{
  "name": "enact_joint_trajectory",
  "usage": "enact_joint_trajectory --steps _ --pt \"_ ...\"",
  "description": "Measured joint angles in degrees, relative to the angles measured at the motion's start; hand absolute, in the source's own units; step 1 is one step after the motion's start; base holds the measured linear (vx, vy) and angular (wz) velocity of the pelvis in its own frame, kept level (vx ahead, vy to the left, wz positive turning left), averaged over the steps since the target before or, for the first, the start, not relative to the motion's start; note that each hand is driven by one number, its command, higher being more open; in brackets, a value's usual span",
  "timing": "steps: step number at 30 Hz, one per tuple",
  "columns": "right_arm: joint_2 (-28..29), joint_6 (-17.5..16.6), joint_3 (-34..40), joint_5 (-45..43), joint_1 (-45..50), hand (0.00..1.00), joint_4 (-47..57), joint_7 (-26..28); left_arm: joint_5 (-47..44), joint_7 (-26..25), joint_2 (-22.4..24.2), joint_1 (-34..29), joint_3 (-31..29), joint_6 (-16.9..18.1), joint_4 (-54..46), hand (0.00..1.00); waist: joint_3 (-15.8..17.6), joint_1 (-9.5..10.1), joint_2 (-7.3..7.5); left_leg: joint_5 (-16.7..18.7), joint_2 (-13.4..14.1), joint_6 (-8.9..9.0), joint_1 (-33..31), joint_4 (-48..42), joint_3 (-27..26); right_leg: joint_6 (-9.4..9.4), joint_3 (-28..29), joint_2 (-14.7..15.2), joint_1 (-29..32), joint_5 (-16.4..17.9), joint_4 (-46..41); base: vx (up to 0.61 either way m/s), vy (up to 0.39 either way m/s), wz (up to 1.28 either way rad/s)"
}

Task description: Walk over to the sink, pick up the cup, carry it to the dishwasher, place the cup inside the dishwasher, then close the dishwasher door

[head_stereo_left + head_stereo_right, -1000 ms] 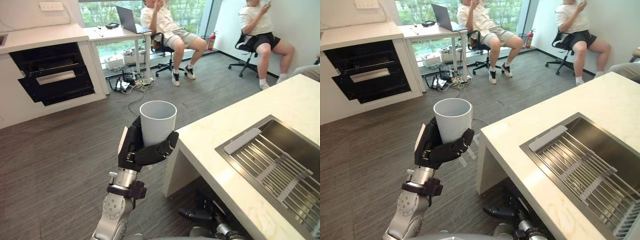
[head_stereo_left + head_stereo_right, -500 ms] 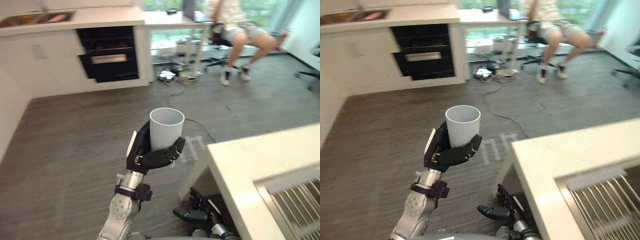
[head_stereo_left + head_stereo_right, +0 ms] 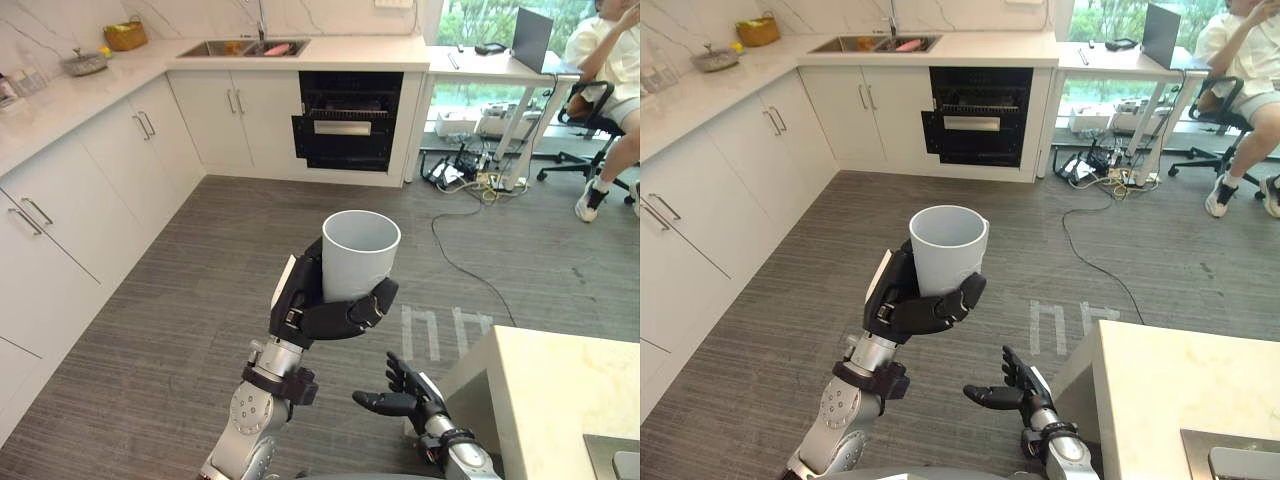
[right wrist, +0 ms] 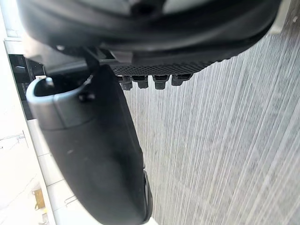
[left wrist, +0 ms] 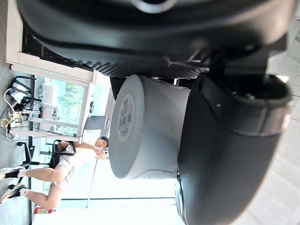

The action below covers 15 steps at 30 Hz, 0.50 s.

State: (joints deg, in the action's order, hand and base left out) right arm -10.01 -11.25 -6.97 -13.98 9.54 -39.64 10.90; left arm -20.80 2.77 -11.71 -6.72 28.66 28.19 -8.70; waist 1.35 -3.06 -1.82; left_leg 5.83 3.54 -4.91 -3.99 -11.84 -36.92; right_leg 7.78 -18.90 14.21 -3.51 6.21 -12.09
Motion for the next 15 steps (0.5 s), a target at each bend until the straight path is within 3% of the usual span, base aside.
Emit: enact_joint_trajectory --steps 4,6,8,9,10,11,12,13,15 --pt "0.17 -0.04 -0.22 -0.11 0.64 1.0 0.38 0.08 -0.08 -0.05 -1.71 0.09 -0.05 -0.07 0.0 0.0 0.42 0.41 0.57 -0.19 -1.89 -0.33 0.96 0.95 2.5 -1.78 1.56 1.51 0.59 1.04 -5.38 -0.06 0.055 0.41" --pt "0.93 -0.11 -1.12 0.04 1.89 1.0 1.83 0.06 -0.08 -0.03 -2.32 0.08 -0.16 -0.2 -0.01 0.0 1.3 0.28 1.32 -0.46 -3.61 -0.77 1.42 2.06 5.66 -4.48 5.45 2.19 2.3 2.74 -11.27 -0.09 0.058 0.69" --pt "1.45 -0.09 -3.16 0.16 1.98 1.0 1.92 0.09 -0.06 -0.04 -2.36 0.07 -0.27 -0.21 0.0 0.0 2.2 0.43 1.89 -0.55 -5.06 -0.63 1.64 3.85 8.36 -4.44 9.26 0.72 3.2 4.32 -12.97 -0.1 0.039 0.72" --pt "1.78 -0.09 -3.69 0.18 1.89 1.0 1.93 0.07 0.0 -0.04 -2.29 0.11 -0.23 -0.29 -0.03 0.0 2.4 0.05 1.61 -0.47 -6.24 0.16 2.13 7.18 9.98 -4.55 10.04 -1.46 4.32 5.05 -12.43 -0.1 0.041 0.74" --pt "2.31 -0.08 -3.71 0.3 1.87 1.0 1.77 0.08 0.04 -0.03 -2.38 -0.13 -0.39 -0.33 -0.08 0.0 2.35 0.17 2.74 -0.44 -7.71 0.78 3.3 8.8 10.13 -4.86 10.9 -1.25 5.26 5.41 -11.42 0.0 0.049 0.62" --pt "3.4 -0.29 -3.69 0.52 1.69 1.0 2.83 0.1 0.05 -0.16 -3.01 0.28 -1.22 -0.7 -1.38 0.0 3.42 0.11 4.85 0.33 -7.95 -2.77 1.78 0.05 10.86 -4.94 11.68 -0.51 6.0 6.28 -11.06 0.07 0.018 0.37" --pt "3.12 -0.45 -4.01 0.64 1.76 1.0 3.43 0.35 0.02 -0.47 -2.41 0.81 -1.44 -0.78 -1.09 0.0 4.35 0.27 4.13 3.31 -6.97 -2.31 2.63 -1.99 13.65 -1.83 13.39 -1.74 5.61 8.27 -12.04 0.08 0.068 0.3" --pt "2.55 -0.13 -4.19 0.67 2.18 1.0 3.35 0.18 0.04 -0.76 -1.54 0.47 -1.52 -2.21 -0.38 0.0 4.14 0.5 3.69 3.24 -6.94 -1.46 3.36 -1.26 13.72 -2.48 14.87 -2.13 5.09 7.88 -11.07 0.02 0.086 0.19" --pt "2.04 -0.13 -4.64 0.64 2.4 1.0 3.62 0.15 0.23 -0.56 -1.53 0.22 -1.1 -3.28 -0.43 0.0 2.92 0.26 2.76 2.56 -6.91 -1.45 2.38 -0.44 14.99 -3.36 18.19 -4.54 5.0 6.47 -7.21 -0.01 0.08 0.27"
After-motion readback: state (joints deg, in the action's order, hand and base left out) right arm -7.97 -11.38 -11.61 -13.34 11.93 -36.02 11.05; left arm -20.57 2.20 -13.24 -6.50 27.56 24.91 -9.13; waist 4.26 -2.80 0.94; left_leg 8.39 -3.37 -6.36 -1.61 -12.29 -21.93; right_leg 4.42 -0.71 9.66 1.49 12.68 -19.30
